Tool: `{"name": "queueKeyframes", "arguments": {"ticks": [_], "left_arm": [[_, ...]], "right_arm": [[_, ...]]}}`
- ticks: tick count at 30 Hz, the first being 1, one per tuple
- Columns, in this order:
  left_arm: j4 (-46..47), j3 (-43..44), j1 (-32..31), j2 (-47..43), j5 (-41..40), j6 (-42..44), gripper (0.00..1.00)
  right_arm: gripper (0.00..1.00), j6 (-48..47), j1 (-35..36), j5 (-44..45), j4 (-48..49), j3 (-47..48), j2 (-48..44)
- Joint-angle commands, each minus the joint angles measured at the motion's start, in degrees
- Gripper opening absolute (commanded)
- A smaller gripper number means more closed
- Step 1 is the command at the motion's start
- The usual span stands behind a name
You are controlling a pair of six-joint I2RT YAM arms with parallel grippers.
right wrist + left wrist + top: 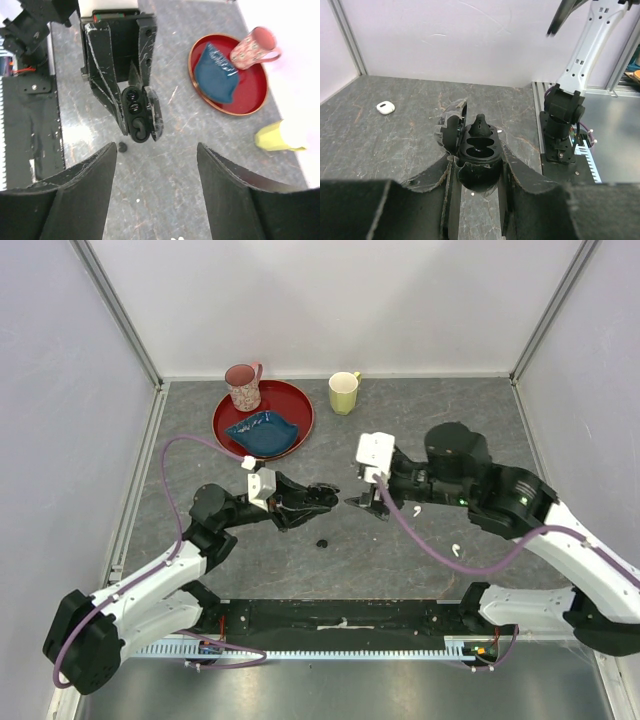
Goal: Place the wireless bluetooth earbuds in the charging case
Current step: Place the earbud in the charging case.
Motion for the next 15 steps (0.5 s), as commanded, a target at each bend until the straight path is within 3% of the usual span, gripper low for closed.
{"name": "queueKeyframes", "arguments": {"ticks": [1, 5, 9, 15], "left_arm": [[1.26, -0.99, -0.11, -1.66, -4.22, 0.70, 0.02], [1.25, -2.83, -0.11, -3.50, -8.96, 1.23, 0.02], [1.34, -6.26, -0.11, -7.89, -14.68, 2.37, 0.02], [-5.32, -9.17, -0.02, -16.77, -20.66, 6.15, 0.02]], "right_arm": [[0.75, 5.59, 0.08, 6.51, 12.08, -4.20, -5.45], [0.88, 13.67, 0.00, 15.65, 16.74, -8.93, -8.27], [0.89, 23.07, -1.66, 23.31, 17.90, -14.30, -9.15], [0.81, 34.77, -13.25, 17.09, 17.98, -24.32, -10.30]]}}
